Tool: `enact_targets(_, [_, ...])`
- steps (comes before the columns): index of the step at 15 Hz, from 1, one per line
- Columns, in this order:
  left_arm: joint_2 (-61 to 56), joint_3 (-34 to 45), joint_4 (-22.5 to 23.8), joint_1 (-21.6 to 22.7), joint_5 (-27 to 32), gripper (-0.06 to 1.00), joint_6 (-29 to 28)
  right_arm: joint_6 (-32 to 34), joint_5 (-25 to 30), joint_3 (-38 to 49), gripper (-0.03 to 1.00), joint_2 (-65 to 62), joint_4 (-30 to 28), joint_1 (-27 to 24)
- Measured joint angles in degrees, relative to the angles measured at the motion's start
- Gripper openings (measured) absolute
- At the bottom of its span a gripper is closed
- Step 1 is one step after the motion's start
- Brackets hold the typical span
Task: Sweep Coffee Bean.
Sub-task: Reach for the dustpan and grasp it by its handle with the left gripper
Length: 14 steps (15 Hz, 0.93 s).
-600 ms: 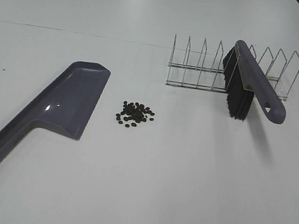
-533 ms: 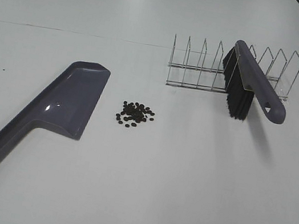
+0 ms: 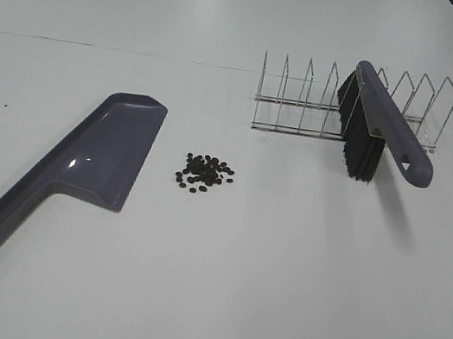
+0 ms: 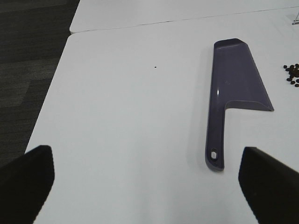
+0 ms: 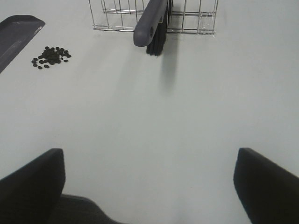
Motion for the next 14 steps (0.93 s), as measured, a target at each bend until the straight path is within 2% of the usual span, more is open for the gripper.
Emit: enact_targets(14, [0.0,0.0,0.0,0.0,0.0,0.99,0.0,0.0,0.0,0.0,0.9,0.0,0.0,0.0])
